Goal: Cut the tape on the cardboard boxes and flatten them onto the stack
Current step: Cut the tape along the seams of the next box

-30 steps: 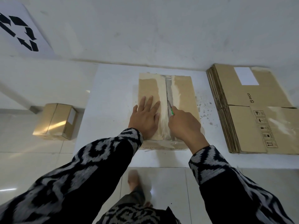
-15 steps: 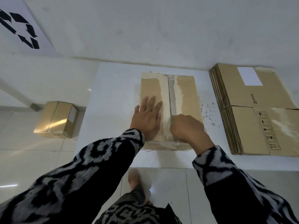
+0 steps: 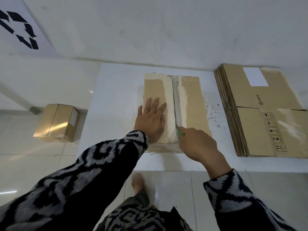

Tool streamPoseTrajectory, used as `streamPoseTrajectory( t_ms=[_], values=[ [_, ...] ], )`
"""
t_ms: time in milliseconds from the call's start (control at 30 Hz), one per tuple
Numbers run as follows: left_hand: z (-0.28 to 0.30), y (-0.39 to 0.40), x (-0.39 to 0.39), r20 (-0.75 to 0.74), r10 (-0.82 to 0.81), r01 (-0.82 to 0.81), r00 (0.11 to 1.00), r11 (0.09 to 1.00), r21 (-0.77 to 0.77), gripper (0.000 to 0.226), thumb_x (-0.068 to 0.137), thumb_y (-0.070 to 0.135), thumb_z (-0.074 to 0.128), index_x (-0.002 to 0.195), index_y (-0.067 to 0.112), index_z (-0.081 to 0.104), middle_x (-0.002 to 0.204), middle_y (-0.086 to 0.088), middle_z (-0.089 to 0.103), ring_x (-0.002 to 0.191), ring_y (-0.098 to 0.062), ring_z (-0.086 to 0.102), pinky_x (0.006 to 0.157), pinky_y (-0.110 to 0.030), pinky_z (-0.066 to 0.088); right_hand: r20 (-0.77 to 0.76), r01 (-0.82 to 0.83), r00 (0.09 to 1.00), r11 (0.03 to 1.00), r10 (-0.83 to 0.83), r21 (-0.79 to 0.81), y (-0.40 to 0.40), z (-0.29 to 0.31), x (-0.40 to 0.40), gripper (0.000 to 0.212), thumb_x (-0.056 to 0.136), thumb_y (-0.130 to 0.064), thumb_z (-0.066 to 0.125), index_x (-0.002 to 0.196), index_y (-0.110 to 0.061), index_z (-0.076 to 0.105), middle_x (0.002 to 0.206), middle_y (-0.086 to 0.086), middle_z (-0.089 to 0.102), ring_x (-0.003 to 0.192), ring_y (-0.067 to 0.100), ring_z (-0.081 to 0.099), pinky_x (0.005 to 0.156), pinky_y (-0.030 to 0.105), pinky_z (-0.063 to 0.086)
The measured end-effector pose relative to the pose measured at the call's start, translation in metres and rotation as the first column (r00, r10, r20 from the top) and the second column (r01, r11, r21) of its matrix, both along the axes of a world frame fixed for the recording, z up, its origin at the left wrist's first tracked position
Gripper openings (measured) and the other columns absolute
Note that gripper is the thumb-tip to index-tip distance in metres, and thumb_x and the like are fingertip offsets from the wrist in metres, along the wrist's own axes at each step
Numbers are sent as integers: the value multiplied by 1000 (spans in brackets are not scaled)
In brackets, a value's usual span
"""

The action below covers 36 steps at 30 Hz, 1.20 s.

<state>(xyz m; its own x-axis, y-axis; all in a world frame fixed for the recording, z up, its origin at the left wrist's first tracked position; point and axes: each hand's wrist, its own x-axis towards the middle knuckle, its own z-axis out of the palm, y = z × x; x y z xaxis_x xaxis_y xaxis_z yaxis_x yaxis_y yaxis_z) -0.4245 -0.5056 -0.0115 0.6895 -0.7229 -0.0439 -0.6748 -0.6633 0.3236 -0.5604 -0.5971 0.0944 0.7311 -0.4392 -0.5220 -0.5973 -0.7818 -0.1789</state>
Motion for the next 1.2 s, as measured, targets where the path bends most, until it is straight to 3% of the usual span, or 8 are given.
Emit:
streamPoseTrajectory(
  t_ms=[100,233,333,467,833,1100,1200],
  values=[
    [1,7,-15,69,-37,35,997,999,34,55,104,39,20,155,20,22,165,-7,8,151,-34,-3,120,-50,2,19,22,1000,1000,-23,15,-1,3,-4,48,101,-20,31,148,-28,39,126,1,59,103,24,57,81,35,50],
    [-8,20,-39,103,-72,72,992,997,4,60,101,43,13,154,21,29,163,-8,20,151,-33,12,118,-52,12,36,32,999,999,-33,25,4,2,-5,49,103,-23,31,152,-29,33,132,1,56,110,24,56,82,35,49],
    [-10,17,-39,135,-38,38,990,999,1,58,101,40,15,152,20,35,161,-8,27,148,-34,21,116,-54,18,22,-11,1000,999,12,-31,7,0,-12,44,102,-22,33,145,-25,41,121,0,59,94,20,52,70,31,42],
    [-10,18,-40,134,-50,50,990,999,2,60,101,39,11,153,20,33,161,-8,25,149,-34,19,117,-53,15,1,-50,999,994,50,-101,18,-6,-20,36,100,-21,34,133,-20,49,110,1,60,84,18,47,64,30,37],
    [-8,18,-44,129,-32,29,991,999,22,61,99,39,9,154,21,29,163,-6,20,150,-31,14,118,-51,11,54,23,998,998,-19,-67,36,-9,-47,55,100,-22,35,154,-29,27,130,-1,58,112,21,56,74,30,36],
    [-6,18,-44,118,-32,26,992,999,48,62,98,40,5,155,23,25,164,-4,16,151,-30,10,119,-51,9,96,109,990,993,-105,-39,48,-17,-62,60,98,-19,36,156,-29,22,117,1,64,103,22,60,71,30,38],
    [-5,18,-46,110,-32,25,993,998,64,61,99,40,7,155,23,25,164,-5,18,151,-31,11,118,-51,11,137,149,980,989,-147,-6,51,-20,-66,62,98,-18,36,156,-31,20,103,0,64,84,19,54,65,30,37]
  ],
)
